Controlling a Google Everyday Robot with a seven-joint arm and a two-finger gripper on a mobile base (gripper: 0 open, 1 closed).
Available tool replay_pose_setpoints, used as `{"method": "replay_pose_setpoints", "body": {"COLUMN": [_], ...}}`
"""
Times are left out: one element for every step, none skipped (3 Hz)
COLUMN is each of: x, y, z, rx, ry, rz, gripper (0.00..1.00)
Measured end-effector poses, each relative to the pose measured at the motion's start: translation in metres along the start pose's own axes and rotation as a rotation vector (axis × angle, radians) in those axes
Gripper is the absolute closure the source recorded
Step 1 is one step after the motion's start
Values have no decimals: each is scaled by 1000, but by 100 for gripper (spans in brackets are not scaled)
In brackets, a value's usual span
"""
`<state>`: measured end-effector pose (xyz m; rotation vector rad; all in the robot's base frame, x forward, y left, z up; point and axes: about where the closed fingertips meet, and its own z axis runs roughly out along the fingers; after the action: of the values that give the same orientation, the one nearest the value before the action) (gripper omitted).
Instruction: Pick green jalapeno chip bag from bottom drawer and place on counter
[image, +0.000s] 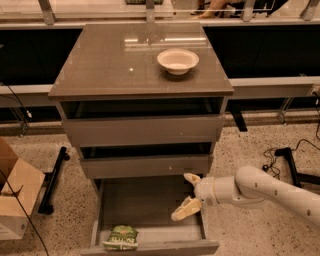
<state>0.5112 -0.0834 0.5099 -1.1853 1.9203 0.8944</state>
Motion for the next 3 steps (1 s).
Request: {"method": "replay_pose_setpoints", "body": {"x": [61,61,81], "y": [11,11,16], "z": [47,47,79], "rx": [-62,-62,-61], "ry": [11,11,20], "rz": [63,63,51], "gripper": [0,0,0]}}
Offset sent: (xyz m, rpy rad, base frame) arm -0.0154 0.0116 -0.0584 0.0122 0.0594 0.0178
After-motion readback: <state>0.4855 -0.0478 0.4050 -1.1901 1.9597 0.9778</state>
